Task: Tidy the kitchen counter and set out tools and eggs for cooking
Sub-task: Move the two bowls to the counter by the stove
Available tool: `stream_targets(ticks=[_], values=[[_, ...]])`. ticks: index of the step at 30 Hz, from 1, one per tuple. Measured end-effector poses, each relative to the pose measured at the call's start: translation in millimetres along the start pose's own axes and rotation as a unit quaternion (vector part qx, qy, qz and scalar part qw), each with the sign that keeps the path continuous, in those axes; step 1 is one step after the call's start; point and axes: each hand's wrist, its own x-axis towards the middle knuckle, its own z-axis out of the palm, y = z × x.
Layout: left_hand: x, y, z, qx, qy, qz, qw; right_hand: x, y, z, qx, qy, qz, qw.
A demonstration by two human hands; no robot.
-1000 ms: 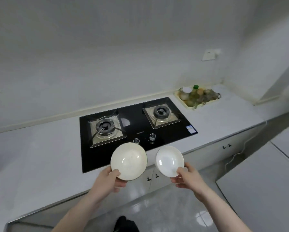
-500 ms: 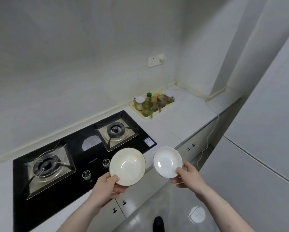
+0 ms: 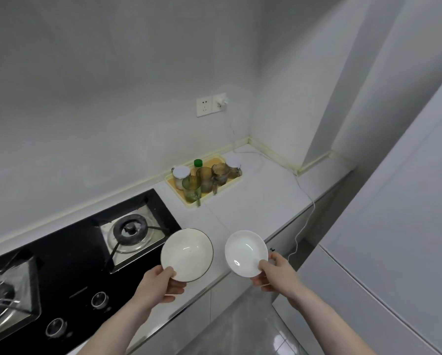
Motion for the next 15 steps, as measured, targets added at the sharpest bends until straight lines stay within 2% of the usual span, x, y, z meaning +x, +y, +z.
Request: stream_targets(ticks=[7, 15], values=[[42, 32, 44, -0.010, 0.034, -0.020, 0.999, 77, -24, -44, -0.031, -0.033, 0.008, 0.999], [81, 43, 107, -0.099, 0.109, -0.085, 0.985, 165, -39, -93, -0.094, -0.095, 0.021, 0.991]])
